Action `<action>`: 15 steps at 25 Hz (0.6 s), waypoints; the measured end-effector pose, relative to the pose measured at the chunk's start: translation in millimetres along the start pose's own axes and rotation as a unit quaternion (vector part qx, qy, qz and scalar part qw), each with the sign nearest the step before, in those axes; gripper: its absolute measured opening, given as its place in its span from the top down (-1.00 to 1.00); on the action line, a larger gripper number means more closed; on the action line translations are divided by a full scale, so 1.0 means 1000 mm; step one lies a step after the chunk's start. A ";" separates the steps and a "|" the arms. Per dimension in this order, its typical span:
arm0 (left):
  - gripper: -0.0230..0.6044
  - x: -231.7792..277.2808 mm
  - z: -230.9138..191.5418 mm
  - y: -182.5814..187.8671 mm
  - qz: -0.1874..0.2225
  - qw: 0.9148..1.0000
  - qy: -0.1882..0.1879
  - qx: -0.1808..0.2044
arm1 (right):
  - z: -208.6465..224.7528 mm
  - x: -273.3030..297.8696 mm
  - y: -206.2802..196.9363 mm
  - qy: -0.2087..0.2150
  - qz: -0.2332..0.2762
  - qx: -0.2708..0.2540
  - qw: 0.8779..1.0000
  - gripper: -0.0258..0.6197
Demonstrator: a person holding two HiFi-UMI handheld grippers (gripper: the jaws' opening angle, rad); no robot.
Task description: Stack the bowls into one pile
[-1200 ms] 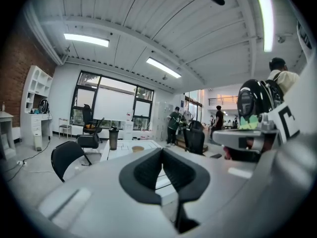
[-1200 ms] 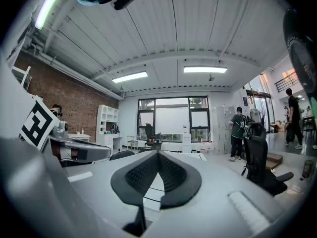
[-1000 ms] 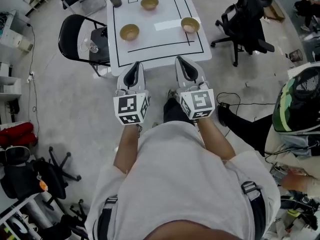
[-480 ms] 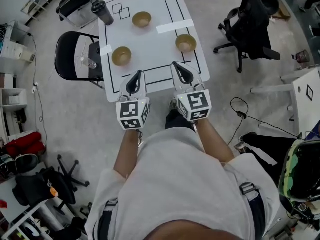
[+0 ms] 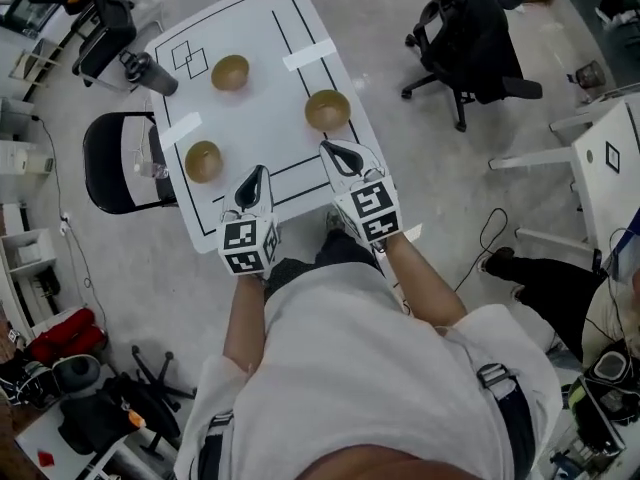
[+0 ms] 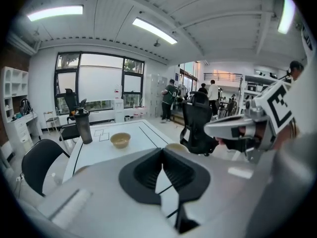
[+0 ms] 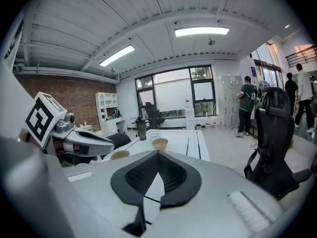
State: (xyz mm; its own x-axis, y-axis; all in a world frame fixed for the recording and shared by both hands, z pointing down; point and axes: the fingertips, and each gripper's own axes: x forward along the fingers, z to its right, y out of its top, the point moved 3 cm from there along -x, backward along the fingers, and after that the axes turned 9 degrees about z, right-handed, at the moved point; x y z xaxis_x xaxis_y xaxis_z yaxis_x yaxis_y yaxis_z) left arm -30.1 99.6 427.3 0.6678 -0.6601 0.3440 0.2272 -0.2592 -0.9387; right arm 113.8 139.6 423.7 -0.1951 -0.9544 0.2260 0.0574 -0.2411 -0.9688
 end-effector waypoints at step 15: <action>0.92 0.078 -0.006 0.011 -0.006 0.998 -0.062 -0.019 | 0.036 0.038 -0.008 -0.032 -0.071 -0.039 0.996 0.92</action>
State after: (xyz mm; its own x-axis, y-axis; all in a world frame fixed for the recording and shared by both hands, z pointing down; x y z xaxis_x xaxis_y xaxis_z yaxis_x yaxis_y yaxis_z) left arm 20.3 41.3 443.6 0.7485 -0.5648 0.3475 0.2099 -0.2953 -0.9321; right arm 140.9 99.5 443.8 -0.1333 -0.9214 0.3651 -0.0426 -0.3627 -0.9309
